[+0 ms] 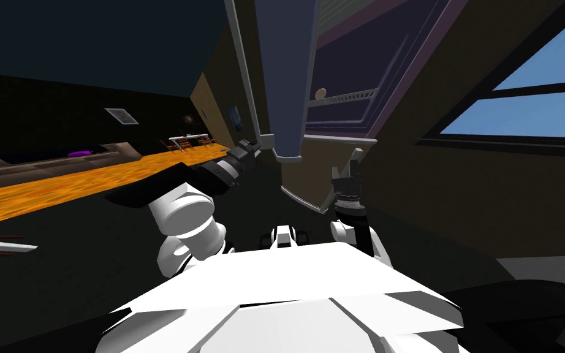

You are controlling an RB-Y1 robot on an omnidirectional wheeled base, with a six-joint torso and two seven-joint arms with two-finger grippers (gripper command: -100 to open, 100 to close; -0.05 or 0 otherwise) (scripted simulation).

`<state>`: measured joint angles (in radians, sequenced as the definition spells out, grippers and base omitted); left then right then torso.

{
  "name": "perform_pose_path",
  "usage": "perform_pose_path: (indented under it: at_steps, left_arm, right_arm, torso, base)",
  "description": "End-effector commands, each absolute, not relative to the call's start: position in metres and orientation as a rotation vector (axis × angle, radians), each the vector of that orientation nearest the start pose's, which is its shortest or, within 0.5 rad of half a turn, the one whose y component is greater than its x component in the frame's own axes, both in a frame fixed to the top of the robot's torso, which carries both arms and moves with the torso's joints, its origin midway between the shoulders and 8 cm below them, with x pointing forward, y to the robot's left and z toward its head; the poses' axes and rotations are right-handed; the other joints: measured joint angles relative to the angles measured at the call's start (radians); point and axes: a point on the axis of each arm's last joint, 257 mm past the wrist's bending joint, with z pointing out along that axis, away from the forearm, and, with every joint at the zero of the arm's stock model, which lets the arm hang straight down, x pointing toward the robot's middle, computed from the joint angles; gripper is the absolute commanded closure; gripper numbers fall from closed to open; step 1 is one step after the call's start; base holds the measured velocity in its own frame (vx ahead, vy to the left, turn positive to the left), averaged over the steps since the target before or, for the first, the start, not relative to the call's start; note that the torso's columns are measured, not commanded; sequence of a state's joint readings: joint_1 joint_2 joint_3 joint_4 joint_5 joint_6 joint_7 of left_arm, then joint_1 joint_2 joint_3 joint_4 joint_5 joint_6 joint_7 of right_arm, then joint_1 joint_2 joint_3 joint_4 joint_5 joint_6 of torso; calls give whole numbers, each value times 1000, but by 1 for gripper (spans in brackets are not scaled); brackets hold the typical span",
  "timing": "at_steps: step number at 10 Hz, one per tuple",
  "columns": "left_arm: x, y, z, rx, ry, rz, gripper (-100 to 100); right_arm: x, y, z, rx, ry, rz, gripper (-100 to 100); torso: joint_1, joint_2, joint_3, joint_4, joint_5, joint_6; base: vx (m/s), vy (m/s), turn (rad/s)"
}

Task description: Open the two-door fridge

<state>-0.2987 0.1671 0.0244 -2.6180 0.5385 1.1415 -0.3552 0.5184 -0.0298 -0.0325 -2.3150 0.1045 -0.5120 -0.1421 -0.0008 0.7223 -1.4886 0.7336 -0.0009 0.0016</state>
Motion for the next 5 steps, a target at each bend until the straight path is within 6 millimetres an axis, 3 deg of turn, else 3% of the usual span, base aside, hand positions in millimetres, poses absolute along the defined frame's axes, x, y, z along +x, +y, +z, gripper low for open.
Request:
perform_pose_path:
  at_steps: [1,5]
  left_arm:
    - [411,75,106,-475,1517,-1431,100]
    - [403,61,106,-439,1540,-1472,100]
  right_arm:
    - [335,-273,35,597,647,1338,0]
    - [335,-273,35,597,647,1338,0]
  torso:
    - [5,1,0,1,1,0]
    - [-5,-6,-6,0,-3,3]
  base:
    - [88,260,-57]
    - [88,244,-64]
